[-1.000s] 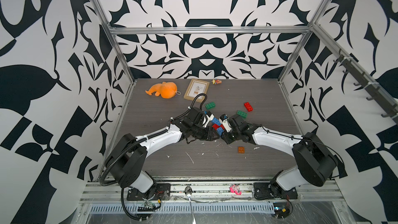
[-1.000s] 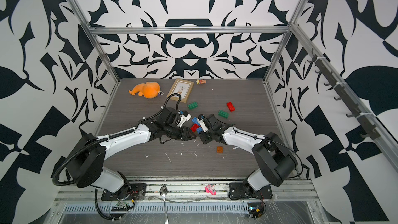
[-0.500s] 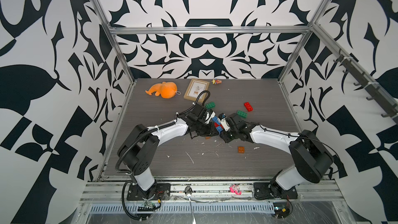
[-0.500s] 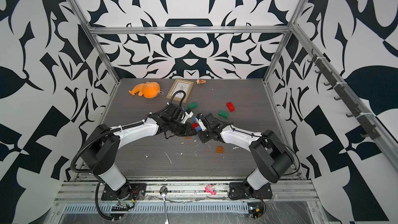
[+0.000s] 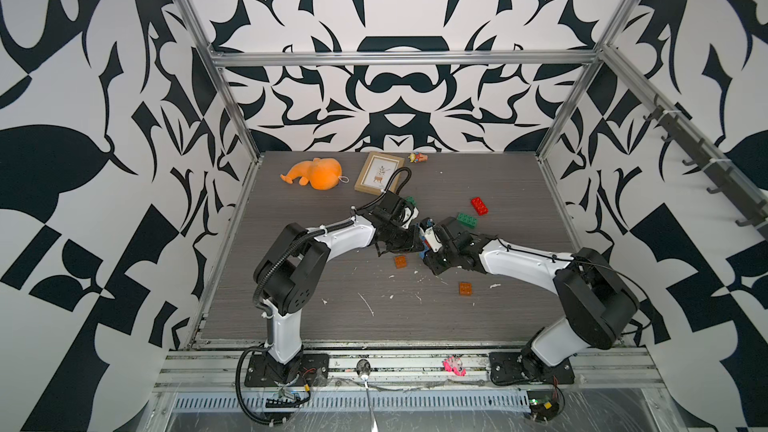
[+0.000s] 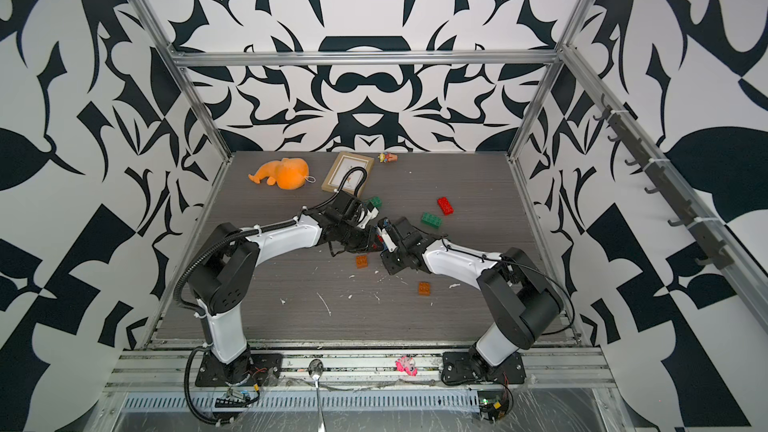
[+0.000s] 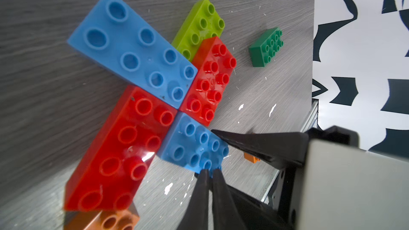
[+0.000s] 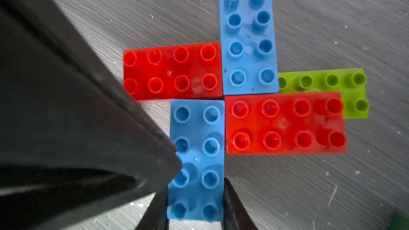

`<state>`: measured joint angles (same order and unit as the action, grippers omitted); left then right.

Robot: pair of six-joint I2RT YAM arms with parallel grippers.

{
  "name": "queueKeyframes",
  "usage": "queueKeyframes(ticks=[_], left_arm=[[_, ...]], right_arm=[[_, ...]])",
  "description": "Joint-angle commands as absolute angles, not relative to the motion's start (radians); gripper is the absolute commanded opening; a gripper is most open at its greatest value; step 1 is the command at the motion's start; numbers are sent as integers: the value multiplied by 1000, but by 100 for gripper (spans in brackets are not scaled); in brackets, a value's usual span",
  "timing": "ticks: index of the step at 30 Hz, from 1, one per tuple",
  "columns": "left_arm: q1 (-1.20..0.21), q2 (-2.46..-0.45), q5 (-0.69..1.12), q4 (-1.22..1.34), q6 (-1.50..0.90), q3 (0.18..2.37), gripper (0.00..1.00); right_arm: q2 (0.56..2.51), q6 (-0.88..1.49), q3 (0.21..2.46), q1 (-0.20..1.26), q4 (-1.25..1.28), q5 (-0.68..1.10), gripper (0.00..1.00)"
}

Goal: Assemble a small pinwheel with lego
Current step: Assemble the lego brick with the lego brick.

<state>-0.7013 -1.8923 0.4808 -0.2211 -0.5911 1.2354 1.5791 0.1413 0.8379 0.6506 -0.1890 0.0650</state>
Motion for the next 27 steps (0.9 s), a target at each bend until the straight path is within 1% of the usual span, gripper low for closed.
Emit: queueKeyframes(ticks=[1, 5, 12, 16, 22, 27], left_arm=[[-696, -1919, 470, -255, -578, 1261, 10], [-697, -1924, 477, -247, -579, 1265, 10], [-696, -1954, 474, -256, -574, 1293, 10], [-696, -1950, 527, -174, -607, 1272, 10], [-694, -1953, 508, -137, -624, 1274, 10], [-694, -1977, 484, -165, -615, 1293, 10]], right_arm=[[1576, 165, 853, 654, -213, 38, 8], [1553, 182, 841, 654, -203, 18, 7], [1569, 202, 844, 653, -204, 18, 7], [1583, 207, 842, 654, -205, 17, 7], [1593, 216, 845, 655, -202, 27, 6], [1594, 217, 845, 655, -203, 28, 6]])
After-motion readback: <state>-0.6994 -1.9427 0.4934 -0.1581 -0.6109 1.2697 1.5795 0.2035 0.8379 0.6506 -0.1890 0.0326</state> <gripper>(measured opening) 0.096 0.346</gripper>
